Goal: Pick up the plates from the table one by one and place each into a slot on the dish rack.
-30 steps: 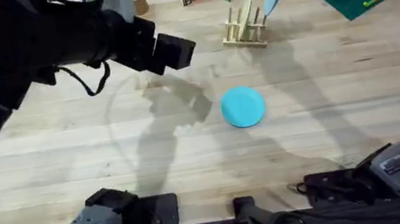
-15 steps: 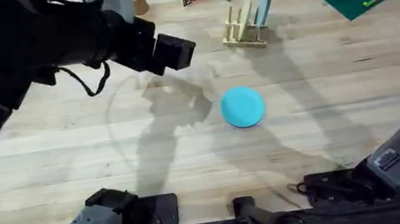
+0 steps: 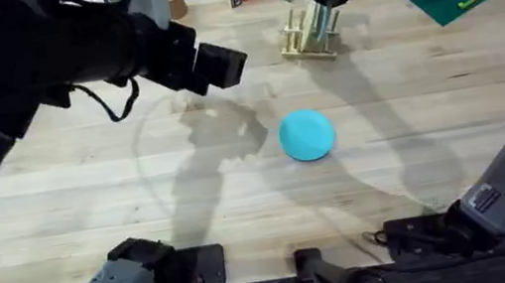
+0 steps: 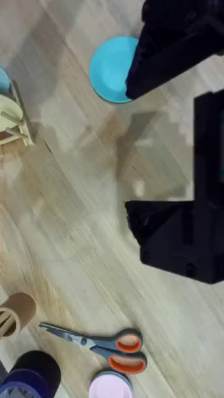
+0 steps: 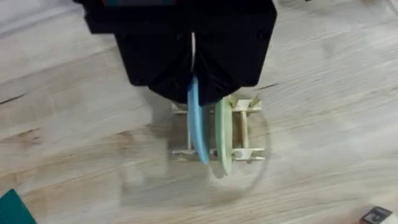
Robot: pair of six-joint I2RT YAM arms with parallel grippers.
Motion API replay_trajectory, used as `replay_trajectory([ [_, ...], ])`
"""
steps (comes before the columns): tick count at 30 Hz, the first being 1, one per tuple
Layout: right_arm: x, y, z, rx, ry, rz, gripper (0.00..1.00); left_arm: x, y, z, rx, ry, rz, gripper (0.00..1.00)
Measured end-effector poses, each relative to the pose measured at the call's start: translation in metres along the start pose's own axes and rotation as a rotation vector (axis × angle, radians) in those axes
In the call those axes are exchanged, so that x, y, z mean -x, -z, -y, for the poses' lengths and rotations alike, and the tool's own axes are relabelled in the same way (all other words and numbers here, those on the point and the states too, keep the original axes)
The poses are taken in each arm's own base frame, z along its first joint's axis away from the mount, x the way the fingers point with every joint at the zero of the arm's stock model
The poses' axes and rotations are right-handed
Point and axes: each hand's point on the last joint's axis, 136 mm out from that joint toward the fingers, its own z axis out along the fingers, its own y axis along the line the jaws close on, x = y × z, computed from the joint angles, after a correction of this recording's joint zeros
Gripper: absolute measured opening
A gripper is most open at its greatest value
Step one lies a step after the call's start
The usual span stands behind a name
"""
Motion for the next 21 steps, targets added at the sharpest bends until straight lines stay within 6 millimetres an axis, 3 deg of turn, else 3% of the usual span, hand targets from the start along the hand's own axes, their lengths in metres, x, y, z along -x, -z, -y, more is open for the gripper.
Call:
replay_trajectory([
  [6, 0.003, -0.004, 0.001, 0.0, -0.01, 0.001, 0.03, 0.0, 0.0, 0.0, 0.0, 0.0, 0.0, 0.995],
  [15, -0.006, -0.03, 0.0, -0.033, 0.003, -0.051, 0.03, 0.0, 0.0, 0.0, 0.0, 0.0, 0.0, 0.994],
  [21, -0.007, -0.031, 0.0, -0.034, 0.004, -0.053, 0.03, 0.0, 0.0, 0.0, 0.0, 0.0, 0.0, 0.994],
])
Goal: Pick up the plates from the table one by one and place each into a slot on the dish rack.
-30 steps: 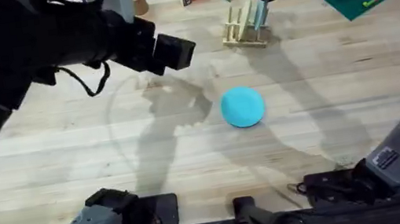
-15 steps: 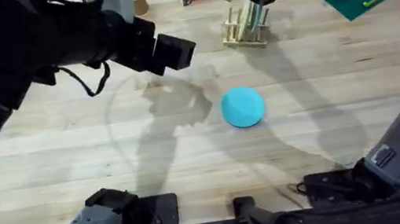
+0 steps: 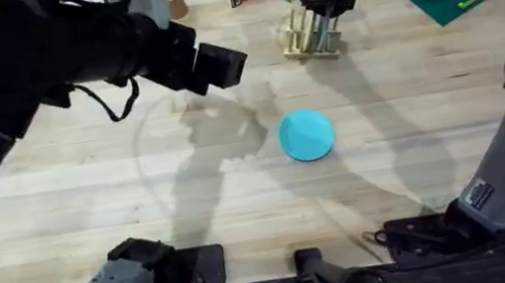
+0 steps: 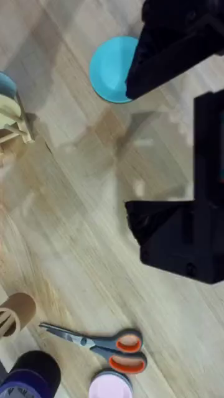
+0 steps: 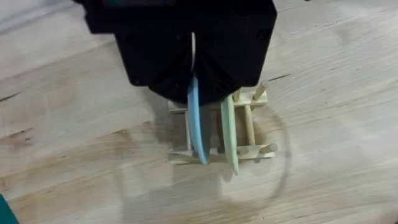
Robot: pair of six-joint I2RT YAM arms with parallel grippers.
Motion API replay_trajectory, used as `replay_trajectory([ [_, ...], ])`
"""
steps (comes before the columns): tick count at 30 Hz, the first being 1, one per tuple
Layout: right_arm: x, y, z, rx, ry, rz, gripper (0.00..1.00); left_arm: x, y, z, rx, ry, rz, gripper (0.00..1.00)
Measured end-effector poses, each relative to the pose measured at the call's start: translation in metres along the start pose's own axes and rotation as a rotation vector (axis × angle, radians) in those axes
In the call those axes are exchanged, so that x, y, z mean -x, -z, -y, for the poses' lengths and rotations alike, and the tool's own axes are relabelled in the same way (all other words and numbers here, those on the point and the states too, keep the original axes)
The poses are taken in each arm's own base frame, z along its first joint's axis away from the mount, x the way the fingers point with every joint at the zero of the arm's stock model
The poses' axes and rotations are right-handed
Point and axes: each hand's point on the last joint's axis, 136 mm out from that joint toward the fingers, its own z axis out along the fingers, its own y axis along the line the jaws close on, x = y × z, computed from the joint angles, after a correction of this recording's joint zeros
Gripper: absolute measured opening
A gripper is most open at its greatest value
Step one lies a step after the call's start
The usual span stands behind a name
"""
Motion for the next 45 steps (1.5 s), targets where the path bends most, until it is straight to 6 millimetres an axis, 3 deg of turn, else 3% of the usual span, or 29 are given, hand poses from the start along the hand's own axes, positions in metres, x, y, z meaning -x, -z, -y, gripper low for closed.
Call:
replay_trajectory([
  [18, -0.002, 0.001, 0.002, -0.007, 0.004, -0.009, 0.143, 0.0, 0.0, 0.0, 0.0, 0.0, 0.0, 0.994],
  [29, 0.015, 0.037, 0.006, 0.014, -0.009, 0.019, 0.168, 0.0, 0.0, 0.0, 0.0, 0.0, 0.0, 0.994],
  [32, 0.02, 0.058, 0.014, 0.03, -0.02, 0.04, 0.337, 0.0, 0.0, 0.0, 0.0, 0.0, 0.0, 0.994],
  [35, 0.023, 0.084, 0.023, 0.053, -0.033, 0.071, 0.691, 0.0, 0.0, 0.0, 0.0, 0.0, 0.0, 0.994],
  [39, 0.021, 0.112, 0.039, 0.07, -0.045, 0.093, 0.948, 0.0, 0.0, 0.0, 0.0, 0.0, 0.0, 0.995],
  [45, 0.006, 0.137, 0.056, 0.084, -0.039, 0.068, 0.992, 0.0, 0.0, 0.0, 0.0, 0.0, 0.0, 0.993],
])
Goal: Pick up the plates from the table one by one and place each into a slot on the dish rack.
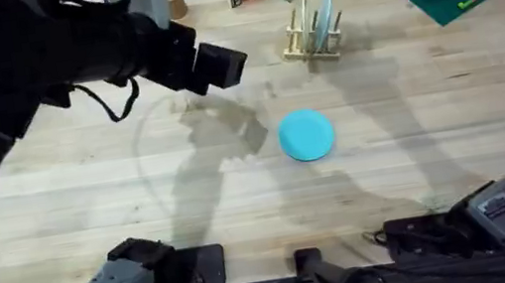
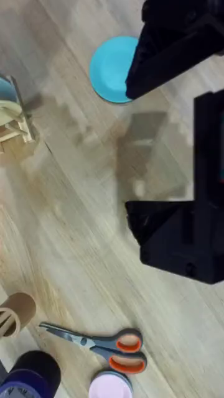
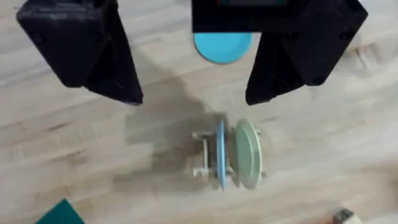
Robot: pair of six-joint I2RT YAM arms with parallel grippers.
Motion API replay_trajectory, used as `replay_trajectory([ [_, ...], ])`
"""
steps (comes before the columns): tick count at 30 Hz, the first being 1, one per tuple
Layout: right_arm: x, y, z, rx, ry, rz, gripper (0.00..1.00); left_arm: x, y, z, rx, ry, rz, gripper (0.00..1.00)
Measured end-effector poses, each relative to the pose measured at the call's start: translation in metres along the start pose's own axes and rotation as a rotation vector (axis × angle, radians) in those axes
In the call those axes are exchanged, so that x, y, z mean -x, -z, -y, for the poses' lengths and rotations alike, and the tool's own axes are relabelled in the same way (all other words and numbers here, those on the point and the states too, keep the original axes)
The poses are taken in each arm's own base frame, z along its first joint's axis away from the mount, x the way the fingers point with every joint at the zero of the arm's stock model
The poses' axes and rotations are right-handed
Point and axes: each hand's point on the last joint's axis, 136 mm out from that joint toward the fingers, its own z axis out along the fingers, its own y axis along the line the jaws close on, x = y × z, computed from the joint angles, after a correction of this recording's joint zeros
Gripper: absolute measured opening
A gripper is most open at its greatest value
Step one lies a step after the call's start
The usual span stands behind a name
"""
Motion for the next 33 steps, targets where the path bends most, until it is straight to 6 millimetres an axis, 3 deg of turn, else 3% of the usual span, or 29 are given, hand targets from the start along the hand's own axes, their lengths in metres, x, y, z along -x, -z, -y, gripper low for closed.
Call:
replay_trajectory([
  [11, -0.027, 0.03, 0.031, -0.034, 0.03, -0.066, 0.991, 0.0, 0.0, 0.0, 0.0, 0.01, -0.001, 0.993],
  [20, -0.048, 0.057, 0.058, 0.021, 0.044, 0.004, 0.992, -0.01, 0.0, 0.002, -0.007, 0.03, -0.042, 0.995],
  [26, -0.084, 0.054, 0.063, 0.149, 0.12, 0.024, 0.992, -0.012, 0.0, 0.002, -0.007, 0.071, -0.048, 0.993],
  [30, -0.117, 0.047, 0.063, 0.223, 0.215, -0.033, 0.993, -0.013, 0.0, 0.003, -0.007, 0.125, -0.052, 0.993],
  [33, -0.132, 0.042, 0.065, 0.245, 0.258, -0.072, 0.993, -0.016, 0.001, 0.004, -0.011, 0.157, -0.067, 0.993],
])
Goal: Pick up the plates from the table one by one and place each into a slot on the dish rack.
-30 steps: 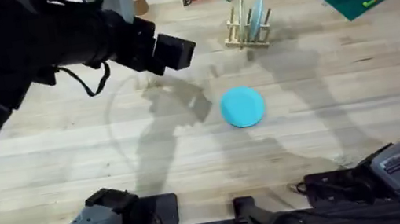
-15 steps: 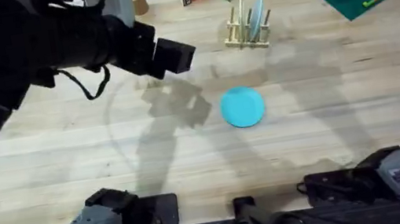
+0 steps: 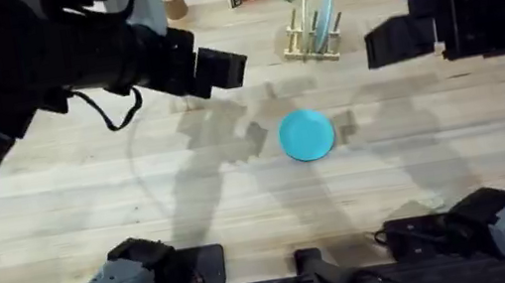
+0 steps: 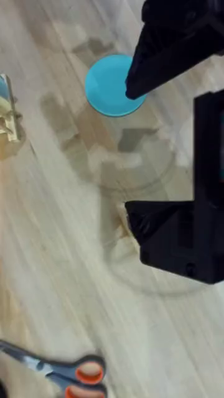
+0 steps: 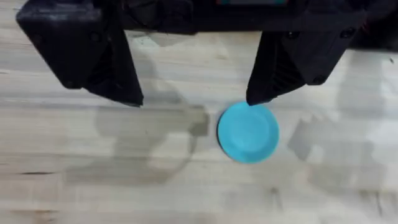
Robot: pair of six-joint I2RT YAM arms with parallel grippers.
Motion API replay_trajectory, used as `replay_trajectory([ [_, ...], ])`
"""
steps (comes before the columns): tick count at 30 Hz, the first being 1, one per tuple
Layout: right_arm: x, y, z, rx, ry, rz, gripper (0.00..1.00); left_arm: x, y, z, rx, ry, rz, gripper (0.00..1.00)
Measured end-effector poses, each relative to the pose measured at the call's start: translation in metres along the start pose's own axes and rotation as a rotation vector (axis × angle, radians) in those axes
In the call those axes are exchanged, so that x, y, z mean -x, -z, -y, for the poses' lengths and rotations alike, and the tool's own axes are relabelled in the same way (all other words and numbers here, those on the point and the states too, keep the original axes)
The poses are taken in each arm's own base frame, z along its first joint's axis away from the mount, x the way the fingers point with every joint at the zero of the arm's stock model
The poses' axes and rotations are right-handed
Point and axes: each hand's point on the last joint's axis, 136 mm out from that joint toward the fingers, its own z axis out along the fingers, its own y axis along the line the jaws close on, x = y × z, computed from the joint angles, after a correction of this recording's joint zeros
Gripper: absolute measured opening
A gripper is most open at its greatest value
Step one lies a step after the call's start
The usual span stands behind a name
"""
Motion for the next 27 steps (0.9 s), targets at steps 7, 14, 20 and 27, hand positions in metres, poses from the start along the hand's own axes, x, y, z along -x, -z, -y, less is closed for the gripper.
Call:
replay_trajectory([
  [7, -0.005, -0.002, -0.004, 0.03, 0.054, -0.024, 0.993, -0.01, 0.0, 0.001, -0.005, 0.039, -0.04, 0.991],
  [14, -0.007, -0.002, -0.004, 0.031, 0.062, -0.032, 0.993, -0.014, 0.001, 0.015, -0.084, 0.081, -0.06, 0.198],
  [20, -0.011, -0.002, -0.003, 0.028, 0.063, -0.048, 0.993, -0.017, 0.008, 0.049, -0.282, 0.119, -0.079, 0.044],
  [27, -0.011, -0.002, -0.003, 0.028, 0.066, -0.048, 0.995, -0.012, 0.004, 0.082, -0.514, 0.133, -0.036, 0.043],
])
